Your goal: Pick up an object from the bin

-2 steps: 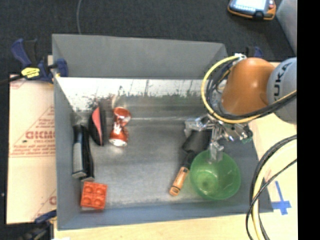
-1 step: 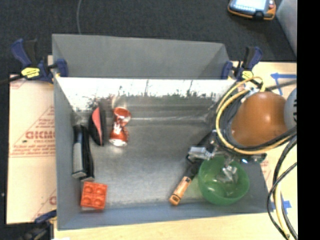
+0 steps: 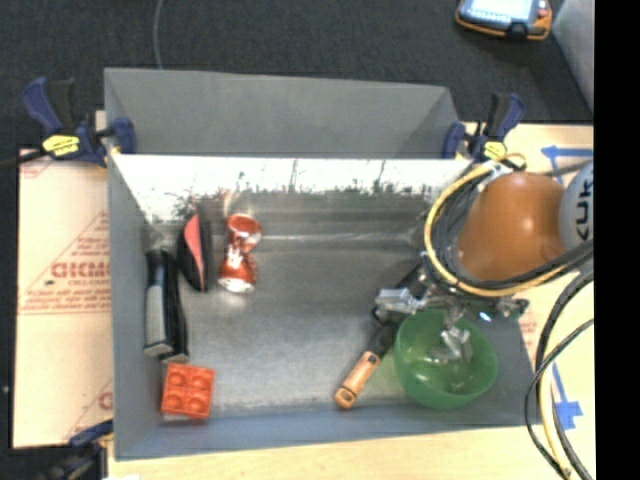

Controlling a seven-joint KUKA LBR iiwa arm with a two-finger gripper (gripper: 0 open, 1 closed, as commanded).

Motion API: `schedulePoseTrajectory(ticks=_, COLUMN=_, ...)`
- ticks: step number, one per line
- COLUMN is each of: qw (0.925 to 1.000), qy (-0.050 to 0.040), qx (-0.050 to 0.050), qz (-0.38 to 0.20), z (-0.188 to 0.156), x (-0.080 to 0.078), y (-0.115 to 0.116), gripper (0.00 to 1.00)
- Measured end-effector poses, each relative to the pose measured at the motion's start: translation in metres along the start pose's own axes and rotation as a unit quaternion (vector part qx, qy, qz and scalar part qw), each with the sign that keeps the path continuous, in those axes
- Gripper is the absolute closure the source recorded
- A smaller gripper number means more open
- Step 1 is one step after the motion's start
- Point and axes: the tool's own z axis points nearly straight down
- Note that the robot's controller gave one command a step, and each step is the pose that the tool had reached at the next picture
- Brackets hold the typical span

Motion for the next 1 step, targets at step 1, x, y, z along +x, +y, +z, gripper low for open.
schedulePoseTrajectory(ticks=1, qw=0.9851, qy=-0.0051, qx=0.000, qz=-0.172, z=-0.0365, x=-0.0156, y=-0.0260, gripper=0.00)
